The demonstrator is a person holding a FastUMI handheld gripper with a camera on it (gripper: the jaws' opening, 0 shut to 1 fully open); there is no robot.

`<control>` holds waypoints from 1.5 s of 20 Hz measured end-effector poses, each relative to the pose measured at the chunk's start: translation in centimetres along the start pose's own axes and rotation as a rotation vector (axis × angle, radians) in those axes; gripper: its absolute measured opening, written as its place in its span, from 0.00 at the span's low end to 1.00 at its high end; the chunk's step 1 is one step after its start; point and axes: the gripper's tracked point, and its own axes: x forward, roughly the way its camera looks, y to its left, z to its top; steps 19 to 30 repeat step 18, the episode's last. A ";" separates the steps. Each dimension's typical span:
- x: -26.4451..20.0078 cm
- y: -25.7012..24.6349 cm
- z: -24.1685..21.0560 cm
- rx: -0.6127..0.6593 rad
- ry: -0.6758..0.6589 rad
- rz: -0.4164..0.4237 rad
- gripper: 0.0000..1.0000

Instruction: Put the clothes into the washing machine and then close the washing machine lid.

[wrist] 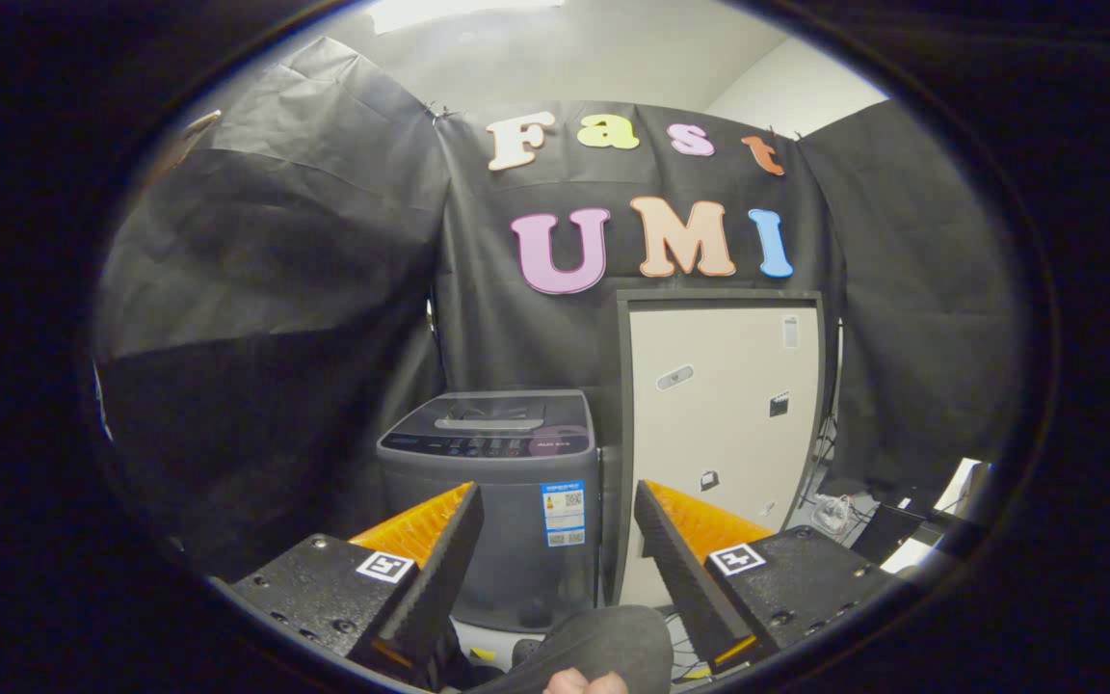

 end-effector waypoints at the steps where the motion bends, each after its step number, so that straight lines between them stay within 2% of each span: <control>1: -0.1 0.0 0.0 0.005 0.000 0.001 0.95; 30: -0.2 0.0 0.2 0.018 0.014 0.003 0.96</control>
